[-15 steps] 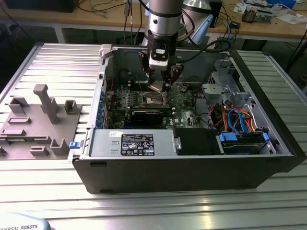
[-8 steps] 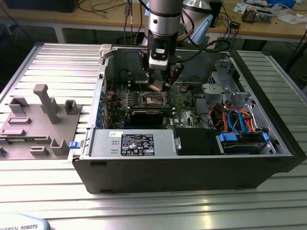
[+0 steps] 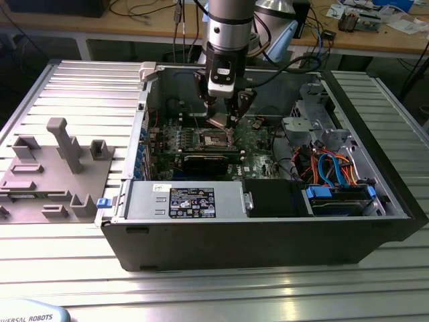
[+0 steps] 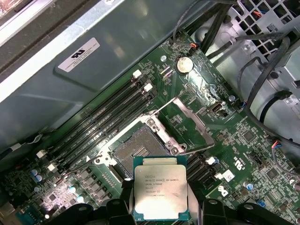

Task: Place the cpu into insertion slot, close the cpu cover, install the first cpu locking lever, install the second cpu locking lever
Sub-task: 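Place the cpu into insertion slot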

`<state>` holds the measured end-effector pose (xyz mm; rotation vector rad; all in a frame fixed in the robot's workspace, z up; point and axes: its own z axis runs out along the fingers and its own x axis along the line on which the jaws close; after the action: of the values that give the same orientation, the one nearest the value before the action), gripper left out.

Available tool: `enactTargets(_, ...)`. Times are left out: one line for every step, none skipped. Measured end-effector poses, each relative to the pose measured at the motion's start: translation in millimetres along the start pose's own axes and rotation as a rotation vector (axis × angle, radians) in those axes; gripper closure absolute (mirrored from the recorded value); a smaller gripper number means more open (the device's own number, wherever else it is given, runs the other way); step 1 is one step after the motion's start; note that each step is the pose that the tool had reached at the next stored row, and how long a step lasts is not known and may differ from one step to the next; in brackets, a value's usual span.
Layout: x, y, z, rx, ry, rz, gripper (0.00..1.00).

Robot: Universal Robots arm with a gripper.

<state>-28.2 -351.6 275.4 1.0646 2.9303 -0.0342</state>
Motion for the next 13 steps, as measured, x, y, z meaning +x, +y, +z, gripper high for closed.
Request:
enactTargets(0.0,0.0,0.0,0.0001,0.0000,0.000,0.46)
enactTargets(0.0,0.0,0.1,0.0001,0.0000,0.001,0.46)
enactTargets(0.0,0.0,0.2,0.0001,0.0000,0.001,0.46)
enactTargets(0.0,0.0,0.2,0.0001,0.0000,0.002,0.46)
enactTargets(0.0,0.0,0.3,0.0001,-0.0001,0.002,0.46)
enactTargets(0.0,0.0,0.3,0.0002,-0.0001,0.003,0.46)
enactTargets(0.0,0.0,0.4,0.0002,0.0000,0.004,0.46)
enactTargets(0.0,0.0,0.4,0.0002,0.0000,0.004,0.46)
enactTargets(0.0,0.0,0.5,0.0002,0.0000,0.005,0.46)
enactTargets(0.0,0.0,0.5,0.0003,0.0000,0.006,0.46)
enactTargets(0.0,0.0,0.6,0.0003,0.0000,0.007,0.46)
enactTargets(0.0,0.0,0.6,0.0003,0.0000,0.007,0.46)
enactTargets(0.0,0.0,0.6,0.0003,0.0000,0.008,0.46)
